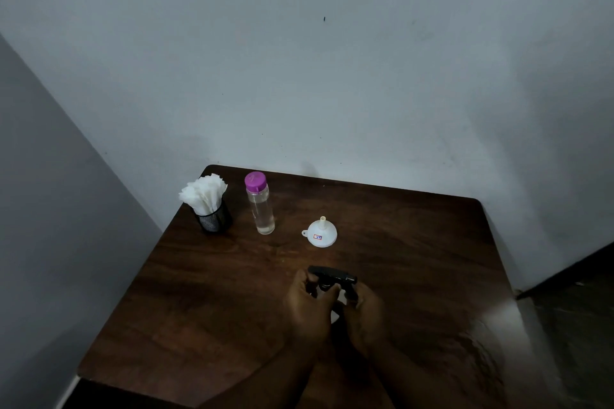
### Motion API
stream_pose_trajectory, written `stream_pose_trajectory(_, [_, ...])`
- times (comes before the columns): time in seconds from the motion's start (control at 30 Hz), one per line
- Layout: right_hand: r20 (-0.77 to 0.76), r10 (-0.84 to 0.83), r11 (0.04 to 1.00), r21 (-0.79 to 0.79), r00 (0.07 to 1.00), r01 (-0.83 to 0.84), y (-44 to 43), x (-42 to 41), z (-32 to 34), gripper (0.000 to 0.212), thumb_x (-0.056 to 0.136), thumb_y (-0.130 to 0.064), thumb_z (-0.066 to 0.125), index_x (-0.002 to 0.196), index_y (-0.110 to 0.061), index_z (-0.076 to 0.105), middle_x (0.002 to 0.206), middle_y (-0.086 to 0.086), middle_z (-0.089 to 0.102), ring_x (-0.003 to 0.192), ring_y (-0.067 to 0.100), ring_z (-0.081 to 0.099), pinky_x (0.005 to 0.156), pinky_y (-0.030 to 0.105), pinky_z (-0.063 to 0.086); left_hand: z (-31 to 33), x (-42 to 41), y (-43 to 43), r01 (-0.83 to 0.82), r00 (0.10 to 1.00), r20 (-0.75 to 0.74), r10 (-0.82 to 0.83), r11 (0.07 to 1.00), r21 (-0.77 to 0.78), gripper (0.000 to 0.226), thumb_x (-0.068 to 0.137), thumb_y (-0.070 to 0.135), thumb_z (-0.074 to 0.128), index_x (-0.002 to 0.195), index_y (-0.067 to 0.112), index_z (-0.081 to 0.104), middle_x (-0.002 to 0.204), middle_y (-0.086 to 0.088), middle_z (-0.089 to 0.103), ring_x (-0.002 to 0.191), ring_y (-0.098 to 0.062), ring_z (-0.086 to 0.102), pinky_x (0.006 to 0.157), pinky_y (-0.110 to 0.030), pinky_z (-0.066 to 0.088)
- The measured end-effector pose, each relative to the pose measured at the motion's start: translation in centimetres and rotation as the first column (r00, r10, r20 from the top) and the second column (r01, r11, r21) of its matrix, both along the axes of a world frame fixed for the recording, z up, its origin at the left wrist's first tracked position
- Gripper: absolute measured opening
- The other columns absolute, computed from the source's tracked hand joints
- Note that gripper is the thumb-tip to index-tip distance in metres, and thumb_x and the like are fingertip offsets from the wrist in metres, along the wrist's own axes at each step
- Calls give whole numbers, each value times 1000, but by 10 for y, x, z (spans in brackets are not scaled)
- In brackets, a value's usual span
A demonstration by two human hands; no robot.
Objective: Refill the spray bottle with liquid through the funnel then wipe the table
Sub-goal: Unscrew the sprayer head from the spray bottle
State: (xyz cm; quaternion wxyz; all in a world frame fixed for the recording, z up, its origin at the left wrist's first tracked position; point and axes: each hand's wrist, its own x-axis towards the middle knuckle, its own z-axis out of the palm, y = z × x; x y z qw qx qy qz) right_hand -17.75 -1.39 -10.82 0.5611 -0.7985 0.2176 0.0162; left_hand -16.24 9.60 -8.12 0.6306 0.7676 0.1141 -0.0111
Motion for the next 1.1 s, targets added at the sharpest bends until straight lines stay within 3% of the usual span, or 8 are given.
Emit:
stream_pose_trajectory(0.27, [23, -46, 988, 147, 999, 42, -1, -10, 8, 26, 80, -13, 80, 101, -25, 68, 97, -4, 75, 90, 8, 71, 75, 30, 59, -5, 7, 14, 205, 979, -8, -206, 978, -36, 35, 79, 11, 85, 105, 23, 65, 103, 10, 74, 100, 0, 67, 85, -18, 53])
stream_pose_trajectory(0.4, [-16, -195, 969, 155, 981, 195, 9, -32, 8, 12, 83, -16, 77, 86, -18, 66, 84, 3, 71, 79, 22, 68, 74, 45, 60, -14, 7, 27, 277, 961, -27, -276, 960, 47, 38, 82, 15, 83, 109, 36, 65, 105, 23, 72, 105, 12, 62, 90, -15, 48])
stream_pose_trajectory(0.5, [84, -240, 950, 225, 967, 216, 28, -37, 16, 10, 84, -13, 76, 87, -22, 71, 84, -3, 72, 82, 14, 68, 68, 28, 55, -14, 8, 28, 277, 961, -21, -277, 960, 33, 36, 81, 10, 82, 106, 32, 68, 101, 21, 73, 101, 14, 62, 83, -5, 46])
stream_pose_trajectory(0.57, [151, -282, 939, 245, 948, 240, 38, -33, 22, 21, 83, -12, 77, 93, -29, 70, 88, -4, 72, 82, 7, 68, 69, 19, 51, -16, 8, 28, 290, 957, -6, -290, 956, 35, 30, 85, 13, 79, 108, 29, 69, 106, 14, 74, 104, 5, 66, 88, -12, 49])
stream_pose_trajectory(0.67, [183, -310, 938, 218, 933, 269, 45, -26, 20, 34, 80, -18, 80, 99, -42, 66, 94, -4, 70, 87, 8, 67, 77, 27, 53, -17, 6, 31, 280, 960, -2, -280, 960, 29, 27, 88, 19, 75, 110, 32, 68, 112, 11, 73, 107, 0, 67, 93, -23, 53])
stream_pose_trajectory(0.8, [215, -333, 936, 190, 918, 295, 46, -20, 21, 31, 74, -20, 85, 93, -40, 69, 94, -3, 69, 89, 12, 67, 77, 31, 55, -20, 6, 30, 276, 961, 10, -277, 960, 46, 27, 84, 35, 73, 109, 29, 71, 110, 7, 75, 106, -8, 70, 95, -36, 57])
stream_pose_trajectory(0.97, [230, -294, 956, 83, 928, 283, 41, -11, 27, 33, 74, -23, 87, 90, -41, 63, 98, -11, 64, 91, 6, 62, 75, 28, 53, -20, 9, 27, 260, 965, -3, -262, 957, 130, 22, 89, 16, 76, 100, 32, 68, 98, 15, 71, 95, 7, 66, 84, -17, 49])
stream_pose_trajectory(1.1, [238, -153, 987, -20, 959, 162, 31, -12, 17, 27, 84, -27, 77, 110, -25, 71, 108, -10, 61, 99, 8, 61, 76, 23, 49, -20, 12, 26, 249, 968, 1, -252, 957, 149, 15, 86, 19, 79, 96, 23, 68, 92, 12, 68, 88, 3, 64, 78, -16, 48])
